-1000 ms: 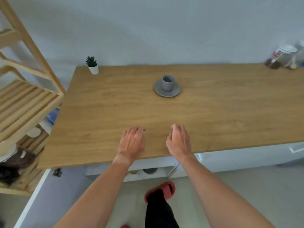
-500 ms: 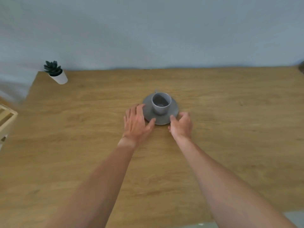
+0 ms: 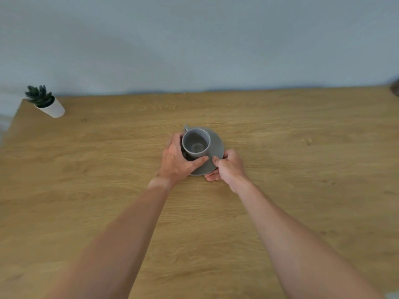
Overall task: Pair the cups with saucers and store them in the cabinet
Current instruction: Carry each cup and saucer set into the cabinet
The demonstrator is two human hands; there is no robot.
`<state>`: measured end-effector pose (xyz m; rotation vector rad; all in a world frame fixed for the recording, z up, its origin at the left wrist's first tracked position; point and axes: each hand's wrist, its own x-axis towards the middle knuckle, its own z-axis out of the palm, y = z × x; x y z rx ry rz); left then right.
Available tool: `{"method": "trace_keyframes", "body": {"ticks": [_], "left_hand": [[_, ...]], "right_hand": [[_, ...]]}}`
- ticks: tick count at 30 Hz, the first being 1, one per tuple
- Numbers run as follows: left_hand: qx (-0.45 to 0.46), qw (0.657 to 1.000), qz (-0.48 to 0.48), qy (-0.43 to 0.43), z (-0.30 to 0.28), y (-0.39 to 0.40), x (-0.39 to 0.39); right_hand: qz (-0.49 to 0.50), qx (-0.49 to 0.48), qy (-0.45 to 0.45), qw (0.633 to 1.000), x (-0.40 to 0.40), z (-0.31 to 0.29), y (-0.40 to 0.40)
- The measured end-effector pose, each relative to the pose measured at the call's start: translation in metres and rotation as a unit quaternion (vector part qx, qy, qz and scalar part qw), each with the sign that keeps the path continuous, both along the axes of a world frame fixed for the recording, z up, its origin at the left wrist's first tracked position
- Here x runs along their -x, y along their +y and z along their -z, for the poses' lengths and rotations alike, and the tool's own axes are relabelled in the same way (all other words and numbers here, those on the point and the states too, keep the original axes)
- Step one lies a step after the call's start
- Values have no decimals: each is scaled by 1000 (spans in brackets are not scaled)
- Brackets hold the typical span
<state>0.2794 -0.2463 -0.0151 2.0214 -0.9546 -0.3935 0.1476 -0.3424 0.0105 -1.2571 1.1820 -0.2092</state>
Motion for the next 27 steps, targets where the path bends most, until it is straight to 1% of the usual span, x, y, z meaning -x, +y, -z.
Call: {"method": "trace_keyframes", "body": {"ticks": [2,7,13,17,22,24,27], "left_hand": [[-11,1000,-14,19,0,0,7],[-32,999,-41,10,-7,23,24],[1,1000,-27,0,-19,80,45],[23,999,-19,-22,-24,131,66],[48,998,-30,-30,-26,216,108],[46,998,-32,-39,-26,252,125],[33,998,-35,-28,-21,302,146]], "right_hand": [[-2,2,-9,1000,3,1,3],[5,57,19,998,14,-1,35],[36,44,2,998,39,-12,95],[44,45,-3,998,62,-21,148],[37,56,9,998,99,-19,233],[34,53,6,998,115,-16,268],[22,49,17,998,136,-15,317]]}}
